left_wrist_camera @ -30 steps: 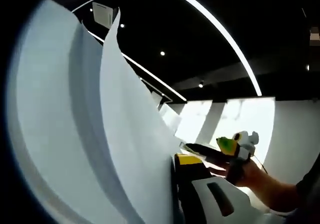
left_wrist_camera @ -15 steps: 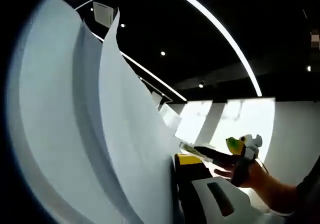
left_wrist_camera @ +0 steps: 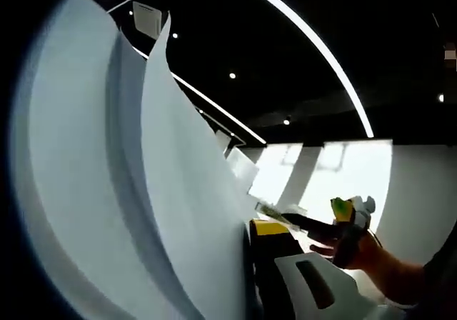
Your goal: Organize the stack of printing papers by aligning and flattening the scattered papers on the table
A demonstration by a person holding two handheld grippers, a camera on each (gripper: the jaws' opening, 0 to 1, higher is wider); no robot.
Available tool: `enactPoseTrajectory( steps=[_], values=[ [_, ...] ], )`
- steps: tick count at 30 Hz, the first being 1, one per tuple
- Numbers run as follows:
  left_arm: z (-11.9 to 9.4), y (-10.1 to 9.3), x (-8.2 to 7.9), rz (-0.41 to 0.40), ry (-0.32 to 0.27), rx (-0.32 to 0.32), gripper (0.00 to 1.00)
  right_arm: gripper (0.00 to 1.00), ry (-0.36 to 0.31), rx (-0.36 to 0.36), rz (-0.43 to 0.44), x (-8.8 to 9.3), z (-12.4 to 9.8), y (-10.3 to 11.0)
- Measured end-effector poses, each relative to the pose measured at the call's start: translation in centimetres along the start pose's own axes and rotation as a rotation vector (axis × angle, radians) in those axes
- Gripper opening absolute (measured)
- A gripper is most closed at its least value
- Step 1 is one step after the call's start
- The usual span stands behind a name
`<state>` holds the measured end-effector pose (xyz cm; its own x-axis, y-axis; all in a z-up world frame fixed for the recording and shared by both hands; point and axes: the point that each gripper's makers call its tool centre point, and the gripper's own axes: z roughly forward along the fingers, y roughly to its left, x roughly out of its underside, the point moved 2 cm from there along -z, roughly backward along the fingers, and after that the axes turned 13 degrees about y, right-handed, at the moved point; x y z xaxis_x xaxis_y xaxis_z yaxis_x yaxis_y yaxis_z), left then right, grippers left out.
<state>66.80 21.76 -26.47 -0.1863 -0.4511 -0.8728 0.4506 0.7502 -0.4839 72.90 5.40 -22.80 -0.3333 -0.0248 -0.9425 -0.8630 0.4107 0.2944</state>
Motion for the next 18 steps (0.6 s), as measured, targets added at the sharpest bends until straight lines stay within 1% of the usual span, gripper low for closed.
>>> enactPoseTrajectory(
  steps=[2,9,14,18],
  values=[
    [0.0,0.0,0.0,-0.002,0.000,0.001,0.10,0.88,-0.002,0.002,0.007,0.1,-0.2,-0.1],
    [0.0,0.0,0.0,-0.004,-0.002,0.002,0.10,0.88,0.024,0.024,-0.003,1.1,-0.9,-0.2],
    [0.0,0.0,0.0,-0.005,-0.003,0.001,0.10,0.88,0.021,0.030,-0.005,1.4,-1.7,-0.1],
    [-0.1,0.1,-0.1,-0.006,-0.005,0.000,0.10,0.88,0.017,0.049,-0.008,1.6,-2.5,-0.2]
  ],
)
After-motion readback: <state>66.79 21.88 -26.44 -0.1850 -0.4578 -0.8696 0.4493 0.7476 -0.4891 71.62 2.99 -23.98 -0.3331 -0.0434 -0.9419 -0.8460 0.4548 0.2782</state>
